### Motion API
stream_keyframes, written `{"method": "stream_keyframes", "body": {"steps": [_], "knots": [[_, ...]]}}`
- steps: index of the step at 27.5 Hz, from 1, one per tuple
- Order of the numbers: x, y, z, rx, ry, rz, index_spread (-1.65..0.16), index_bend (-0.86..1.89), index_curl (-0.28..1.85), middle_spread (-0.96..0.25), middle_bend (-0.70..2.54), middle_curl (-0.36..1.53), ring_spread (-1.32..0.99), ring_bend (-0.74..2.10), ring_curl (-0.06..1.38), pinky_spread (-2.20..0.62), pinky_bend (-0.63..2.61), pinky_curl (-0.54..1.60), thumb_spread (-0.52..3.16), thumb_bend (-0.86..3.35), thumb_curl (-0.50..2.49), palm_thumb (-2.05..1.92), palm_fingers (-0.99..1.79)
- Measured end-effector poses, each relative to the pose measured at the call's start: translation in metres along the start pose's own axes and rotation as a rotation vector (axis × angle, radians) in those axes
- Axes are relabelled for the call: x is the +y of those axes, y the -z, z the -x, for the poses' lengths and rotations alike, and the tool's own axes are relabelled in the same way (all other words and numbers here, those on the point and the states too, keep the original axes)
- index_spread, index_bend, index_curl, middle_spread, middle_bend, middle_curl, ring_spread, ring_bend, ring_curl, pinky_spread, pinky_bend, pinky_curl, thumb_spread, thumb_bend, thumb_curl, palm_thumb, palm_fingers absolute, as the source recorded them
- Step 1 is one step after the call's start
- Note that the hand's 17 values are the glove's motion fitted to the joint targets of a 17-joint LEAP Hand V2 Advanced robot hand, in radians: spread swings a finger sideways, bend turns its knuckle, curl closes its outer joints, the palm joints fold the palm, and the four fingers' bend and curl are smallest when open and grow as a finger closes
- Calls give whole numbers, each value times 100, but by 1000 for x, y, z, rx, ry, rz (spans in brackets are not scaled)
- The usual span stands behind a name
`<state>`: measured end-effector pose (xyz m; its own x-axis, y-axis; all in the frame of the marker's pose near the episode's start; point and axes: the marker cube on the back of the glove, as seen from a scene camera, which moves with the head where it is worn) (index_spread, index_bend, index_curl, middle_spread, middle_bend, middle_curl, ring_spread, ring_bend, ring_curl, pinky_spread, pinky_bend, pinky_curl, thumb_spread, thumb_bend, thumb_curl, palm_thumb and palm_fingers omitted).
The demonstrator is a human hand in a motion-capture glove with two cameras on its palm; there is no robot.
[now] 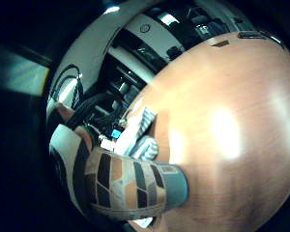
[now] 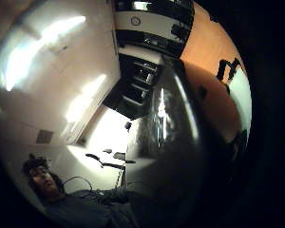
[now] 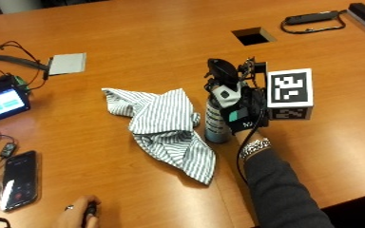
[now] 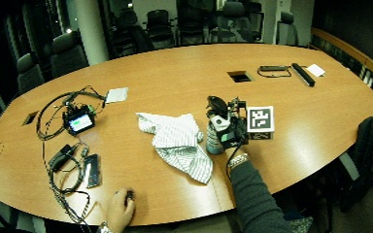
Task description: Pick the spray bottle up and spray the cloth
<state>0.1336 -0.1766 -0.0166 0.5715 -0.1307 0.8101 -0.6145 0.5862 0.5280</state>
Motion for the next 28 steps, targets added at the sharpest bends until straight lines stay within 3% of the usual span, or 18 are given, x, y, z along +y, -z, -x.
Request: {"method": "stream_keyframes", "body": {"steps": [6, 11, 15, 21, 28], "knots": [[4, 1, -10, -48, 0, 4, -30, 32, 51, -22, 38, 47, -20, 46, 43, -23, 40, 33, 54, -3, 60, 90, 140], [33, 13, -31, -61, -148, 128, -30, 34, 52, -21, 40, 48, -19, 48, 44, -25, 41, 35, 49, -2, 63, 90, 138], [30, 17, -14, -32, -197, 307, -29, 36, 54, -20, 42, 49, -18, 48, 45, -25, 41, 35, 46, -3, 65, 90, 137], [-4, 7, 40, 109, -103, 675, -29, 38, 55, -20, 43, 49, -17, 51, 45, -24, 41, 36, 43, -3, 68, 88, 137], [-6, -28, 65, 274, -65, 1116, -29, 39, 57, -21, 45, 49, -17, 51, 45, -24, 42, 37, 40, -3, 71, 87, 136]]}}
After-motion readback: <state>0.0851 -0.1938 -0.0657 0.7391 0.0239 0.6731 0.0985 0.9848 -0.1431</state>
